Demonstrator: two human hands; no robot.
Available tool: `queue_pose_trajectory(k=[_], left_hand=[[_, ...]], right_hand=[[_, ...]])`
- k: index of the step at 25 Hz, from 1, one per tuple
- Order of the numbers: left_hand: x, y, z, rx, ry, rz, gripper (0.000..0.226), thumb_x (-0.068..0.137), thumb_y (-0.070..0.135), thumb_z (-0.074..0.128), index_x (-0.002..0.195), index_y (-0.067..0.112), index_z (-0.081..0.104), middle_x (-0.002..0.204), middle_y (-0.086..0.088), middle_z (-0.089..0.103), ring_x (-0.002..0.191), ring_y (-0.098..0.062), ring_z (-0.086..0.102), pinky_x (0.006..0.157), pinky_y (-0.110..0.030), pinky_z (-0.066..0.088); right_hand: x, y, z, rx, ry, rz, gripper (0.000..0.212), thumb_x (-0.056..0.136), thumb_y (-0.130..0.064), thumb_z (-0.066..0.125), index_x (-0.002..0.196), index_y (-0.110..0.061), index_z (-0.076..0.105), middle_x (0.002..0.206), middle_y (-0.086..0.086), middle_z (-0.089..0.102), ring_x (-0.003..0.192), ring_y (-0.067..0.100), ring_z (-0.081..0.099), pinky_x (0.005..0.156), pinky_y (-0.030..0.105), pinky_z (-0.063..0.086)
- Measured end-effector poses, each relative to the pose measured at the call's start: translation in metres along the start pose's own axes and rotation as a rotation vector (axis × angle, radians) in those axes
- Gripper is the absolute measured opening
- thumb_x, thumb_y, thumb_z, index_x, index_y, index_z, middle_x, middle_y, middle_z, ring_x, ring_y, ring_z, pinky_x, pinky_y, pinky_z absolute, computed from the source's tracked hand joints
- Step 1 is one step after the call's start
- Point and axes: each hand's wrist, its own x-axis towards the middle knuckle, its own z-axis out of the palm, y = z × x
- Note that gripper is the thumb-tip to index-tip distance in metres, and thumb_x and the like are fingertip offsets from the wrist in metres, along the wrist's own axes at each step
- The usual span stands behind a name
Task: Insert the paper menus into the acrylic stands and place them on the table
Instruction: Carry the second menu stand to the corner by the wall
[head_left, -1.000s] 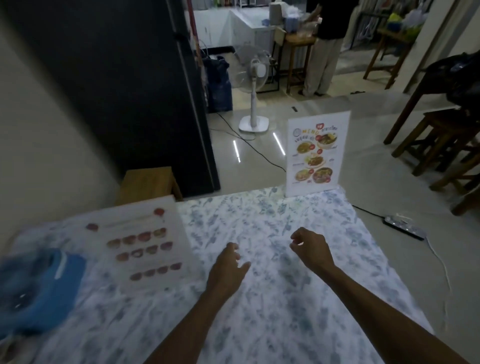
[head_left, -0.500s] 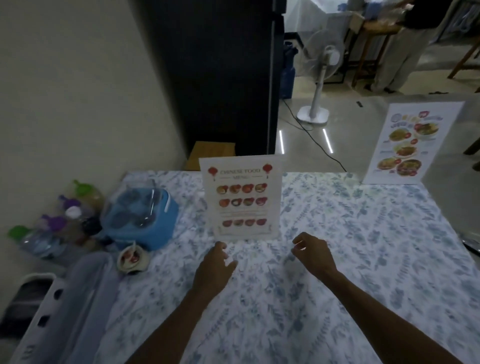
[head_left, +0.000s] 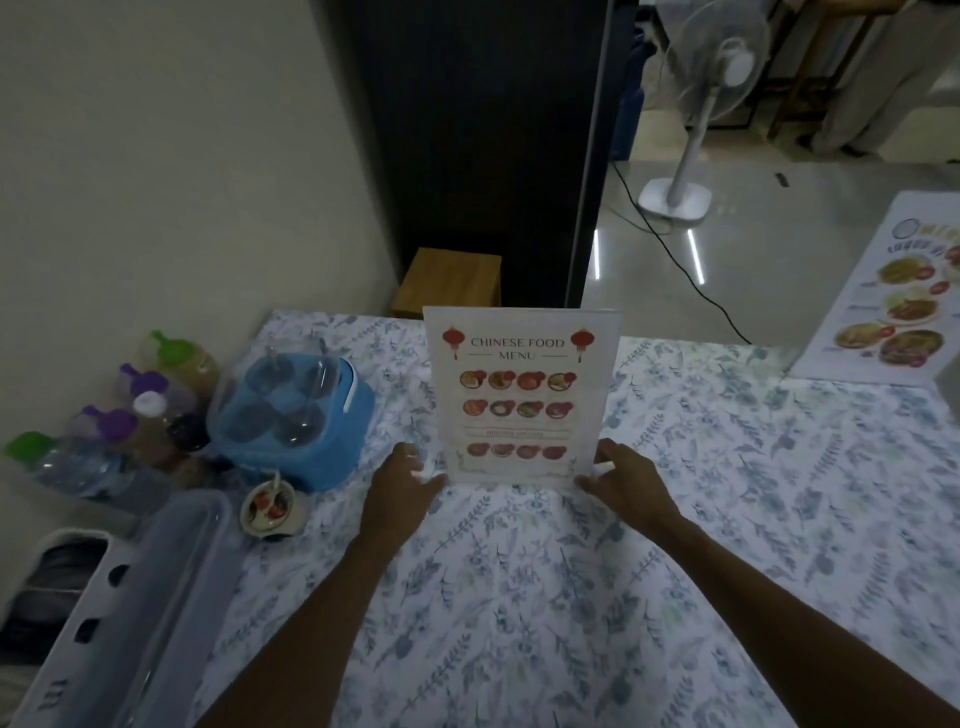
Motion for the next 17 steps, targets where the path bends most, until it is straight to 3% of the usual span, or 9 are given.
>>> queue_pose_trajectory(k=[2, 4, 8, 11, 14, 17], left_hand=[[0.006, 0.009, 0.005, -0.037, -0.027, 0.032, 0.046, 0.081, 0.026, 0.079, 0.120, 0.015, 0.058, 0.112, -0.003, 0.066, 0.092, -0.019, 0.065, 0.072, -0.025, 0.050], [0.016, 0.016, 0.010, -0.024, -0.037, 0.079, 0.040, 0.082, 0.029, 0.077, 0.117, 0.016, 0.062, 0.110, -0.002, 0.068, 0.091, -0.018, 0.067, 0.076, -0.031, 0.054], [0.033, 0.025, 0.007, 0.026, -0.093, 0.154, 0.033, 0.086, 0.033, 0.073, 0.116, 0.020, 0.067, 0.104, 0.000, 0.075, 0.087, -0.016, 0.070, 0.078, -0.037, 0.058], [0.052, 0.035, -0.007, 0.065, -0.156, 0.237, 0.031, 0.088, 0.035, 0.070, 0.117, 0.022, 0.067, 0.106, 0.003, 0.075, 0.088, -0.015, 0.071, 0.077, -0.034, 0.059], [0.087, 0.055, -0.028, 0.090, -0.183, 0.305, 0.027, 0.089, 0.035, 0.069, 0.111, 0.019, 0.067, 0.107, 0.001, 0.074, 0.089, -0.016, 0.070, 0.063, -0.020, 0.048], [0.125, 0.077, -0.055, 0.174, -0.185, 0.363, 0.022, 0.090, 0.039, 0.067, 0.100, 0.020, 0.064, 0.104, -0.001, 0.072, 0.089, -0.020, 0.067, 0.066, -0.027, 0.043]], right_hand=[[0.002, 0.000, 0.001, 0.013, -0.027, -0.034, 0.040, 0.089, -0.026, 0.071, 0.127, -0.017, 0.065, 0.121, 0.005, 0.071, 0.100, 0.023, 0.069, 0.090, 0.038, 0.057], [0.003, -0.001, -0.001, 0.042, -0.040, -0.056, 0.035, 0.092, -0.026, 0.067, 0.127, -0.020, 0.067, 0.121, 0.004, 0.073, 0.097, 0.018, 0.070, 0.089, 0.036, 0.058], [0.005, -0.002, -0.003, 0.006, -0.061, -0.072, 0.034, 0.094, -0.028, 0.066, 0.127, -0.026, 0.068, 0.120, -0.006, 0.074, 0.079, -0.005, 0.065, 0.072, 0.010, 0.050], [0.008, -0.013, -0.007, 0.013, -0.035, -0.011, 0.033, 0.094, -0.030, 0.065, 0.126, -0.024, 0.069, 0.120, -0.004, 0.074, 0.084, 0.000, 0.066, 0.075, 0.016, 0.051], [0.017, -0.037, -0.006, 0.042, 0.058, 0.051, 0.033, 0.093, -0.028, 0.067, 0.125, -0.019, 0.069, 0.115, -0.001, 0.075, 0.084, 0.006, 0.069, 0.074, 0.018, 0.050], [0.030, -0.067, 0.000, 0.008, 0.129, 0.059, 0.031, 0.093, -0.031, 0.067, 0.120, -0.018, 0.071, 0.102, -0.001, 0.076, 0.076, 0.002, 0.069, 0.067, 0.016, 0.052]])
